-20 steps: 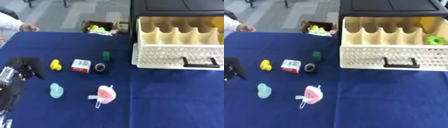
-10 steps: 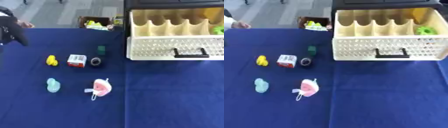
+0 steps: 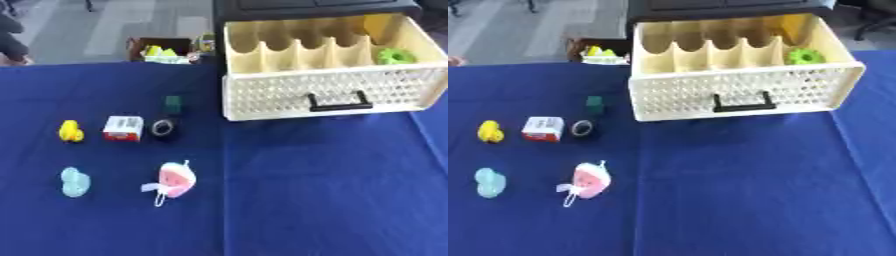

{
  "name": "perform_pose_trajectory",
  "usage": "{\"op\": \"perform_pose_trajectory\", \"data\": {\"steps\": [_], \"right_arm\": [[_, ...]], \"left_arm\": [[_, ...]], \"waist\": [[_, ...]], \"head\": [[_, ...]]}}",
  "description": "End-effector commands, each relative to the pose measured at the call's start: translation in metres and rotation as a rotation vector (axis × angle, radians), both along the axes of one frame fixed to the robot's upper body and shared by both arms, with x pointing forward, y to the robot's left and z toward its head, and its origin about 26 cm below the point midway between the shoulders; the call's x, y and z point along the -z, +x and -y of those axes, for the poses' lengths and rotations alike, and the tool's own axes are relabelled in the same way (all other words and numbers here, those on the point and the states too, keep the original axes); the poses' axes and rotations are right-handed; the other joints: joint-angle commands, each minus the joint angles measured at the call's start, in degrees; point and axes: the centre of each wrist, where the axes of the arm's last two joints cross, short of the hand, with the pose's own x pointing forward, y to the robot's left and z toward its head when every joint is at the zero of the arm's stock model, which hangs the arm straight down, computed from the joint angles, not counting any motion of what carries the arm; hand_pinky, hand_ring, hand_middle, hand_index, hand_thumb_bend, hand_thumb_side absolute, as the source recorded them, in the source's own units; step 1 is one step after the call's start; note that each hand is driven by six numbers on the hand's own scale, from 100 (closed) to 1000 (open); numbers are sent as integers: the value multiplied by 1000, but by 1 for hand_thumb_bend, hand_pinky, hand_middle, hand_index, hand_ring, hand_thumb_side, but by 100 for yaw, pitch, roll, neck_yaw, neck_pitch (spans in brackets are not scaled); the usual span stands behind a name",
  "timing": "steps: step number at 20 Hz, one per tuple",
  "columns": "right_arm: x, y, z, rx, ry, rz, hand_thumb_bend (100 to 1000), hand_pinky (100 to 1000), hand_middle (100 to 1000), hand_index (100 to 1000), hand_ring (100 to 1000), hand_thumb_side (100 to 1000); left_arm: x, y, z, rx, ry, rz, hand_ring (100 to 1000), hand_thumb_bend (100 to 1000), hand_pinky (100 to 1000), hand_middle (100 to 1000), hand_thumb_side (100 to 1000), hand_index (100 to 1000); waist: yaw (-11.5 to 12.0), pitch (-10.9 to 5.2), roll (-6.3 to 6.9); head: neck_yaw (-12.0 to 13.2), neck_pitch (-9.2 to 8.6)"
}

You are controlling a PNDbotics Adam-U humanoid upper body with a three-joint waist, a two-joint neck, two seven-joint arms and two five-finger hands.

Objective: Pick up objects from table and place into drawer.

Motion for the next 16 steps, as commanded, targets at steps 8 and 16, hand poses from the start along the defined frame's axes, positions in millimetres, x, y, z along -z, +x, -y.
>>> {"op": "perform_pose_trajectory", "data": {"steps": [8,16], "right_arm": [[-3,-3,-1,-5,19,29,100,628,431,870,484,1000],[-1,-3,-2,-11,18,19,100,638,430,869,485,1000]], "left_arm": [[-24,22,-1,-25,577,63,614,100,592,654,795,919],[-14,31,19,-10,830,-21,544,100,514,625,967,995]], "waist": [[-40,-145,45],[-59,-116,61]], "head": [[100,-64],[178,-133]]}}
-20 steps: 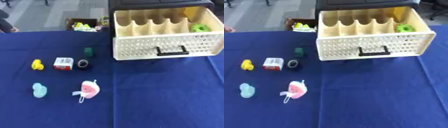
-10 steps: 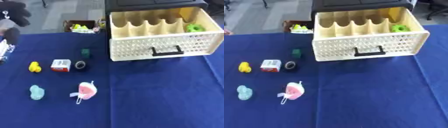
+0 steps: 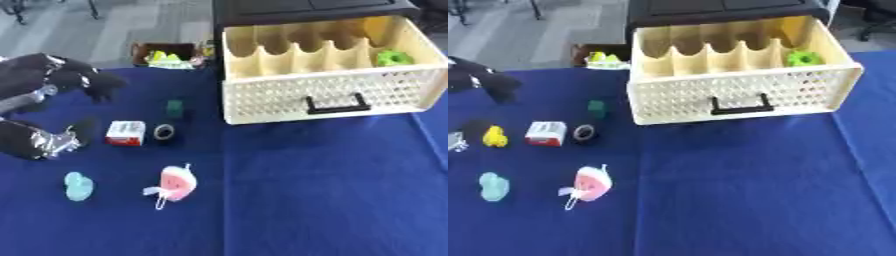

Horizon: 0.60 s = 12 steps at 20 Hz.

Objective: Pick up objects from table and place into drawer.

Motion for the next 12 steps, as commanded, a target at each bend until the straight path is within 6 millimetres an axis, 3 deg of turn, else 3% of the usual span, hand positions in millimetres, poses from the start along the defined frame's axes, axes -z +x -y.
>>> {"op": "perform_pose_trajectory", "data": {"steps": [1,12], "right_arm": [[-5,-4,0,-4,-5,18,100,638,430,869,485,1000],[0,-2,1,-6,4,-14,100,649,424,866,482,1000]], "left_arm": [[-8,0,3,-45,104,-29,543,100,513,627,975,998],[-7,0,37,-140,103,-108,579,100,547,656,1000,873]], "waist": [[-6,-101,-6],[2,-93,-34]], "head": [[46,-74],[133,-90]]}}
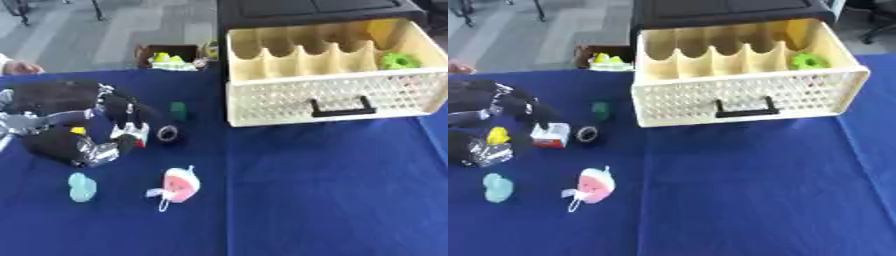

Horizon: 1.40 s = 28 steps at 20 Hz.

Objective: Pick up objects from table and place into drawer.

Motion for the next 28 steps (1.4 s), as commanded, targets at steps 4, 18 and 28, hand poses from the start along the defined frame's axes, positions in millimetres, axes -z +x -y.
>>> {"op": "perform_pose_trajectory", "data": {"steps": [4,18,28], "right_arm": [[-4,-4,2,-8,-5,3,100,650,419,860,479,1000],[0,-3,1,-27,1,-37,100,646,405,840,469,1000],[1,-2,1,-39,10,-46,100,646,400,823,466,1000]], "left_arm": [[-6,0,12,-5,40,33,586,266,554,657,1000,842],[17,16,25,38,220,-90,661,428,576,723,1000,961],[34,37,30,18,309,-114,674,487,578,734,1000,1000]], "waist": [[9,-105,-18],[14,-90,-5],[-48,-70,-11]], "head": [[57,-63],[97,-43],[128,-82]]}}
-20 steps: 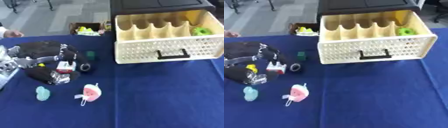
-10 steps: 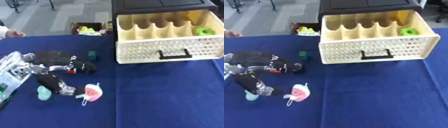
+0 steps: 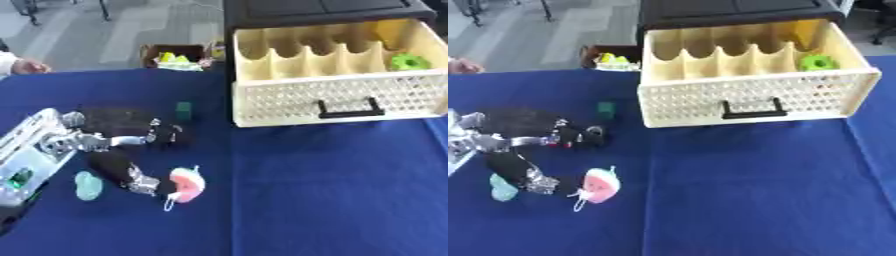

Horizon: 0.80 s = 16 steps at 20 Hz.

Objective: Pick up objects from table and place into drawer.

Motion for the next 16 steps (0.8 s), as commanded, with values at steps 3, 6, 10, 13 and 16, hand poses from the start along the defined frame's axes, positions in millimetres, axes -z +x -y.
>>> {"op": "perform_pose_trajectory", "data": {"steps": [3,6,10,13,16], "right_arm": [[-7,-5,2,-6,6,24,100,646,398,819,464,1000],[-6,-4,2,-8,9,19,100,647,397,815,463,1000],[-5,-4,2,-10,14,13,100,648,396,803,463,1000],[-4,-4,2,-14,15,7,100,651,396,794,464,1000],[-3,-4,3,-14,23,2,100,651,396,783,463,1000]], "left_arm": [[-1,9,-3,43,156,5,686,507,582,751,1000,1000],[4,13,-5,26,176,8,689,529,583,763,1000,1000],[12,18,-6,15,213,4,678,532,572,756,1000,1000],[17,20,-7,5,236,-1,672,542,566,752,1000,1000],[23,22,-6,5,251,-18,667,522,555,758,1000,1000]], "waist": [[-31,-96,-10],[-28,-88,-8],[-34,-79,-8],[-49,-73,-12],[-57,-72,-18]], "head": [[32,-82],[35,-88],[49,-97],[56,-110],[68,-111]]}}
